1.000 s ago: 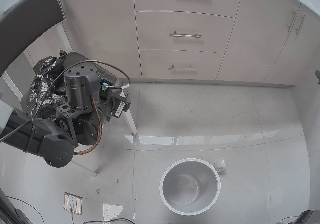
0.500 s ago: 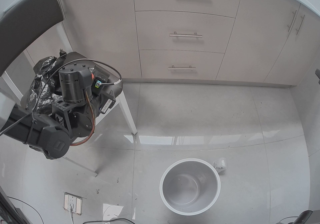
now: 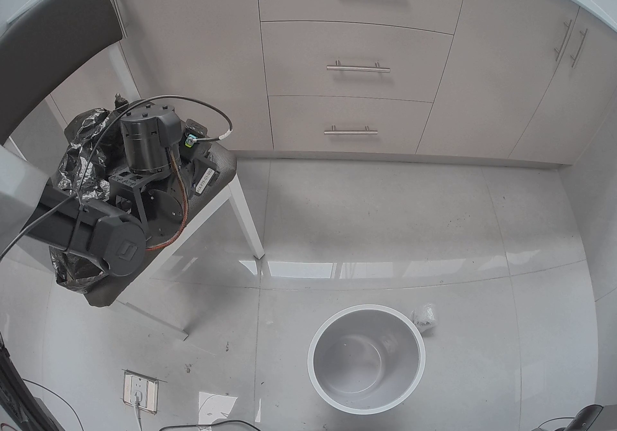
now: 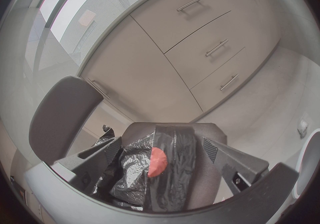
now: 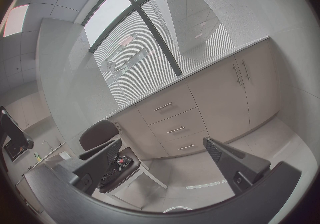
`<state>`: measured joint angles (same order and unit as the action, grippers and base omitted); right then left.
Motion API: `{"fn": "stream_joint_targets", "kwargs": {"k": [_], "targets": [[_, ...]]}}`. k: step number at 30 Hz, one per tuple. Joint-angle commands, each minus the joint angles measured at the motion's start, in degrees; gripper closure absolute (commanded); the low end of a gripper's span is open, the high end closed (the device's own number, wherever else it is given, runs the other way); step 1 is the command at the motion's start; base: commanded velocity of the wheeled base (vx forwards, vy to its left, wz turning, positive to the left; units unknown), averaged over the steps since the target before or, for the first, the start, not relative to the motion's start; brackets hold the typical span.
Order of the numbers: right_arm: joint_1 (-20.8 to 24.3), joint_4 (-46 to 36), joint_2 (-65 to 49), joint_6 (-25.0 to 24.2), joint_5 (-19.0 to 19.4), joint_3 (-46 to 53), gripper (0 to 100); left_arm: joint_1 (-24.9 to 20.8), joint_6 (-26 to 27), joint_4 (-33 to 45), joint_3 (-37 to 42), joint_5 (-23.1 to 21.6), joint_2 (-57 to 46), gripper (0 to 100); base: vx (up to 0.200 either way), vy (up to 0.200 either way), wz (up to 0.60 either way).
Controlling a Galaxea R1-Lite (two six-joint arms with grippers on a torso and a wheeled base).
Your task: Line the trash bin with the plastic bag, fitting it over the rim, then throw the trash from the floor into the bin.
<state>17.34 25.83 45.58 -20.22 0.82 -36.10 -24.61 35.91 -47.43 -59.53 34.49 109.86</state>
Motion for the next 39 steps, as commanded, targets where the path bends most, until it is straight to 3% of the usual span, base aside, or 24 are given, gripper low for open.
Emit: {"fn": "stream_joint_targets", "kwargs": {"k": [1, 39], "targets": [[0.07, 0.01, -0.32, -0.08, 0.06, -0.03, 0, 1.06, 0.03, -0.03, -1.29, -0.12, 1.32, 0, 0.000, 0.000, 0.00], [0.16, 0.01, -0.40, -0.17, 0.77, 0.15, 0, 5.10, 1.26, -0.47, -7.09, -0.12, 6.07, 0, 0.000, 0.000, 0.00]]}}
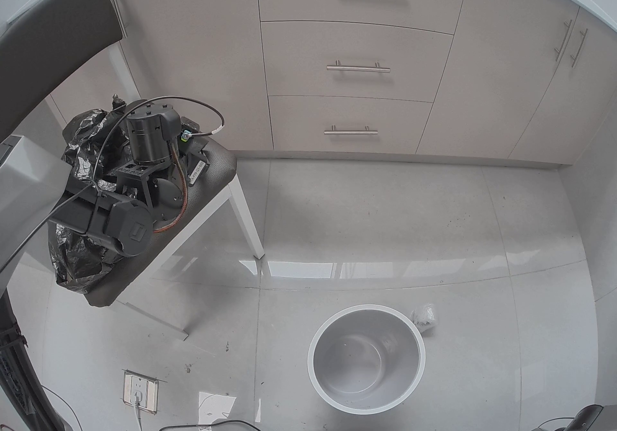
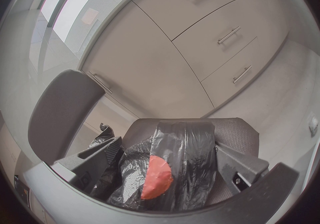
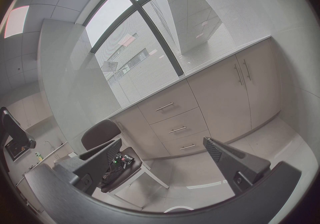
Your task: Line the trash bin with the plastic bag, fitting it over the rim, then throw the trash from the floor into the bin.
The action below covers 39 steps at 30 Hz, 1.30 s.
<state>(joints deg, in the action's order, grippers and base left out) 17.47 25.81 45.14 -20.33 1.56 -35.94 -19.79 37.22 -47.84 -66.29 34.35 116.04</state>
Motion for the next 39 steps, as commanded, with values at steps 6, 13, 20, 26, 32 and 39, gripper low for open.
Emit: {"fn": "stream_joint_targets", "kwargs": {"k": [6, 13, 20, 26, 32, 39], "targets": [[0.11, 0.12, -0.23, 0.03, 0.02, -0.01, 0, 0.27, -0.04, -0.33, -1.47, 0.10, 0.76, 0, 0.000, 0.000, 0.00], [0.11, 0.12, -0.23, 0.03, 0.02, -0.01, 0, 0.63, -0.04, -0.24, -4.37, 0.10, 1.99, 0, 0.000, 0.000, 0.00], [0.20, 0.12, -0.49, 0.03, 0.02, -0.01, 0, 1.15, 0.49, -0.24, -6.39, 0.10, 4.02, 0, 0.000, 0.000, 0.00], [0.37, 0.12, -0.49, 0.03, 0.02, -0.01, 0, 1.59, 0.66, -0.24, -6.48, 0.10, 4.46, 0, 0.000, 0.000, 0.00], [0.37, 0.12, -0.67, 0.03, 0.02, -0.01, 0, 2.91, 0.66, -0.42, -6.74, 0.19, 4.28, 100, 0.000, 0.000, 0.00], [0.46, 0.12, -0.76, 0.03, 0.11, 0.17, 0, 3.26, 0.66, -0.50, -6.74, 0.19, 4.19, 100, 0.000, 0.000, 0.00]]}}
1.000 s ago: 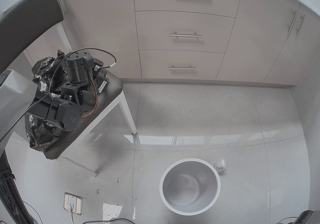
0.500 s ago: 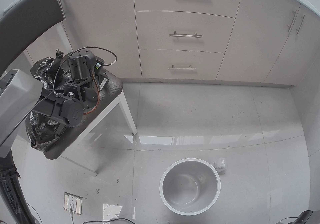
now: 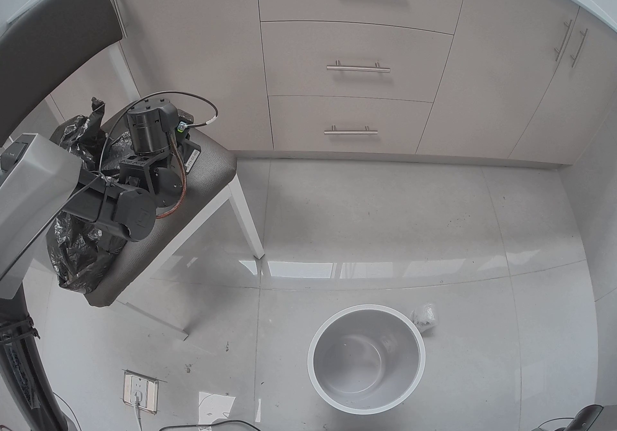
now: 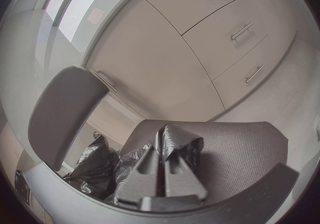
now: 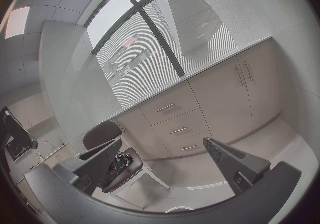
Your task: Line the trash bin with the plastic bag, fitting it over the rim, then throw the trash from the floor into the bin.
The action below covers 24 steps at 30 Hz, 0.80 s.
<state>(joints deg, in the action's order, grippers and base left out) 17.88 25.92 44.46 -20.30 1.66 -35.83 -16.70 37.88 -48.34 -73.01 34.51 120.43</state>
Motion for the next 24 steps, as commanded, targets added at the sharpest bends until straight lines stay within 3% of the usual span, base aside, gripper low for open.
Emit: {"fn": "stream_joint_targets", "kwargs": {"k": [1, 12, 15, 21, 24], "targets": [[0.05, 0.01, -0.07, -0.01, 0.01, 0.06, 0, 0.18, 0.00, 0.00, -0.20, 0.03, -0.20, 100, 0.000, 0.000, 0.00], [0.05, 0.01, -0.16, 0.08, 0.01, 0.14, 0, 0.44, -0.96, -0.18, -0.29, -0.32, -2.48, 100, 0.000, 0.000, 0.00], [0.05, 0.01, -0.16, 0.08, 0.01, 0.14, 0, -0.88, -3.86, 0.35, -0.29, -0.41, -6.09, 100, 0.000, 0.000, 0.00], [0.13, -0.17, -0.07, 0.17, 0.63, 0.23, 0, -6.85, -17.75, 3.07, 0.24, -0.32, -14.79, 100, 0.000, 0.000, 0.00], [0.13, -0.17, -0.16, -0.01, 2.56, 0.76, 0, -13.27, -31.11, 13.62, -0.03, -0.32, -23.22, 100, 0.000, 0.000, 0.00]]}}
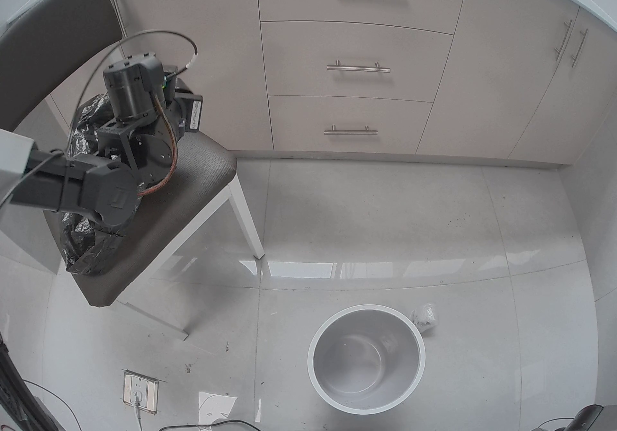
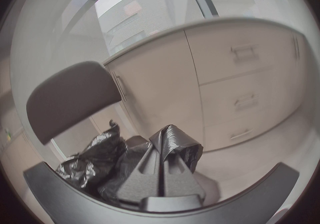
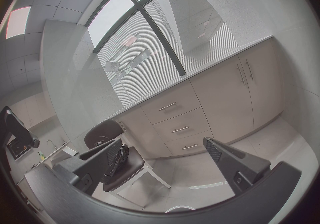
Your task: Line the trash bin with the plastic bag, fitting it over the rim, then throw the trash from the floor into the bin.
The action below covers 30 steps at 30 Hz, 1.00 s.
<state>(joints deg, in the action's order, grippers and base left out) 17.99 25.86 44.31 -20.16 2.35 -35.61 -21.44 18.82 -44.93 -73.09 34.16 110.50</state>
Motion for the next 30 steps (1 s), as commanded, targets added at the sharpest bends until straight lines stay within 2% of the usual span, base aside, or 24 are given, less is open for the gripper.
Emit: {"fn": "stream_joint_targets", "kwargs": {"k": [1, 5, 8, 9, 11, 12, 14, 15, 16, 20, 24, 25, 26, 27, 30], "targets": [[0.02, -0.10, -0.02, -0.05, 2.04, 0.72, 0, -10.29, -15.57, 13.91, -0.21, 0.03, -15.57, 100, 0.000, 0.000, 0.00], [0.02, -0.02, 0.42, -0.05, 2.13, 1.33, 0, -16.88, -30.78, 30.17, -2.23, -0.14, -22.87, 100, 0.000, 0.000, 0.00], [0.02, -0.02, 0.78, -0.05, 2.13, 1.60, 0, -18.99, -39.39, 39.31, -2.84, -1.64, -26.03, 100, 0.000, 0.000, 0.00], [0.02, -0.02, 0.78, -0.05, 2.13, 1.60, 0, -18.99, -39.39, 39.31, -2.84, -1.64, -26.03, 100, 0.000, 0.000, 0.00], [0.02, -0.02, 1.04, 0.04, 2.22, 2.21, 0, -20.57, -45.54, 46.52, -2.14, -7.26, -29.99, 100, 0.000, 0.000, 0.00], [0.02, -0.02, 1.04, 0.04, 2.31, 2.30, 0, -20.74, -46.16, 47.22, -2.14, -7.88, -30.34, 100, 0.000, 0.000, 0.00], [0.02, -0.02, 2.18, 0.12, 2.74, 3.00, 0, -22.06, -51.34, 51.88, -1.61, -12.89, -33.33, 100, 0.000, 0.000, 0.00], [0.02, -0.02, 2.18, 0.12, 2.74, 3.00, 0, -22.06, -51.34, 51.88, -1.61, -12.89, -33.33, 100, 0.000, 0.000, 0.00], [0.02, 0.16, 3.59, 0.21, 2.83, 3.53, 0, -22.68, -54.77, 53.81, -0.91, -16.76, -35.09, 100, 0.000, 0.000, 0.00], [0.02, 0.51, 6.66, 0.39, 2.83, 4.85, 0, -23.29, -59.52, 53.90, 2.52, -24.67, -37.46, 100, 0.000, 0.000, 0.00], [0.38, 0.51, 9.48, 0.39, 2.83, 5.73, 0, -24.61, -64.35, 53.55, 4.28, -34.42, -38.34, 100, 0.000, 0.000, 0.00], [0.99, 0.51, 10.18, 0.39, 2.83, 5.99, 0, -25.05, -65.23, 53.37, 4.80, -37.06, -38.34, 100, 0.000, 0.000, 0.00], [0.99, 0.51, 10.18, 0.39, 2.83, 5.99, 0, -25.05, -65.23, 53.37, 4.80, -37.06, -38.34, 100, 0.000, 0.000, 0.00], [2.57, 0.51, 11.41, 0.48, 2.83, 6.78, 0, -26.11, -65.58, 53.02, 6.03, -41.01, -38.16, 100, 0.000, 0.000, 0.00], [5.56, 0.60, 14.57, 0.39, 2.66, 7.48, 0, -27.69, -65.58, 49.94, 7.44, -43.74, -37.11, 100, 0.000, 0.000, 0.00]]}}
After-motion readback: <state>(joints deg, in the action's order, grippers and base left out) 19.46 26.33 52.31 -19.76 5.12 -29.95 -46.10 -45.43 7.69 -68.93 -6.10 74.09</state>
